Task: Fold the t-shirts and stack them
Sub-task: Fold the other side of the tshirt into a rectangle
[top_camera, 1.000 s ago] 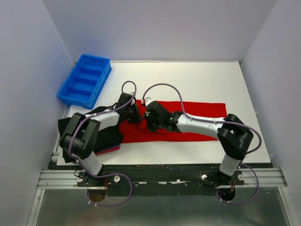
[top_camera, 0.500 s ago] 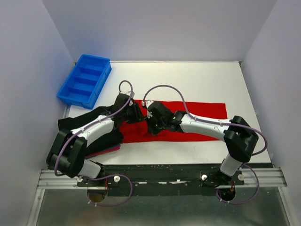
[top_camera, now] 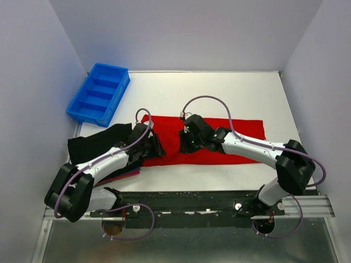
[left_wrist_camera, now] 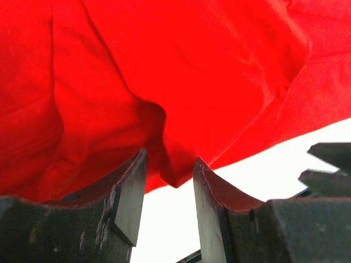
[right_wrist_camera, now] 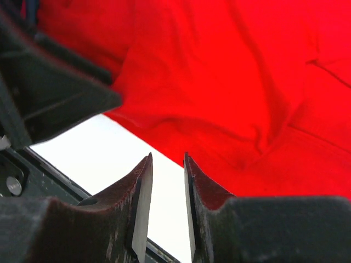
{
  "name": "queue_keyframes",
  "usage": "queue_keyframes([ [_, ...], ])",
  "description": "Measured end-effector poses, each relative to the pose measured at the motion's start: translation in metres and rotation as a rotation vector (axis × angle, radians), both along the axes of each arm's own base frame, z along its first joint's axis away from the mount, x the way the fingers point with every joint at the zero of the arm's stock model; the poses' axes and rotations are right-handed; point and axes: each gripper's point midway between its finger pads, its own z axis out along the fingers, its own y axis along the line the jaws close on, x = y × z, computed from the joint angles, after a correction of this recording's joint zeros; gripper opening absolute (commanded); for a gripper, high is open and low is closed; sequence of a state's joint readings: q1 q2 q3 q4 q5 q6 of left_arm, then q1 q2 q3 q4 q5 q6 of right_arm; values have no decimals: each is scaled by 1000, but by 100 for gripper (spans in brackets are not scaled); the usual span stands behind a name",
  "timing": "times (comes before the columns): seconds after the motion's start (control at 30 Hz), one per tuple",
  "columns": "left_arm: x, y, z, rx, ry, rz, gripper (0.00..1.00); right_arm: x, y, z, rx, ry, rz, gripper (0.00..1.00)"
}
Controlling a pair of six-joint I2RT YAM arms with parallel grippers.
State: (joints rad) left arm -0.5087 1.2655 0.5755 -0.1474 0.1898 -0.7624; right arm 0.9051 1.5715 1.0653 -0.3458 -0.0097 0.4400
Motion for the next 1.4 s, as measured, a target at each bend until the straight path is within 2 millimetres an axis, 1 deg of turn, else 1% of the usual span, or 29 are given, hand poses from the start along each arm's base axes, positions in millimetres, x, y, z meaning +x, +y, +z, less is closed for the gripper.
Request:
queue_keyframes([
  [0.07,-7,1,-4,0,16,4,49,6,-8,-2,6,22,-52,33],
  [0.13,-11,0,-1,-11,12,7,49,10,-19,-11,0,54,-107,33],
  [0.27,-11,0,6,-24,-5,16,50,7,-43,-35,-30,136,-203,33],
  [0.3,-11,0,7,-25,-10,17,50,7,-47,-38,-34,151,-220,33],
  [0.4,-11,1,8,-23,-15,24,50,4,-49,-44,-38,179,-245,33],
  [0.57,-10,1,11,-27,-23,26,47,2,-52,-51,-41,207,-277,32],
  [0.7,-11,1,10,-27,-22,26,47,1,-54,-61,-59,230,-291,31],
  [0.97,-22,7,-4,-10,12,27,47,-1,-57,-78,-95,262,-303,29],
  [1.1,-25,6,-2,-12,12,19,47,0,-58,-78,-100,255,-311,23],
  [1.2,-26,5,-2,-13,10,13,47,1,-59,-78,-103,249,-315,16],
  [1.37,-27,1,-5,-15,16,5,43,2,-60,-78,-107,244,-319,1],
  [1.4,-27,0,-7,-12,23,3,42,2,-60,-78,-107,244,-319,1],
])
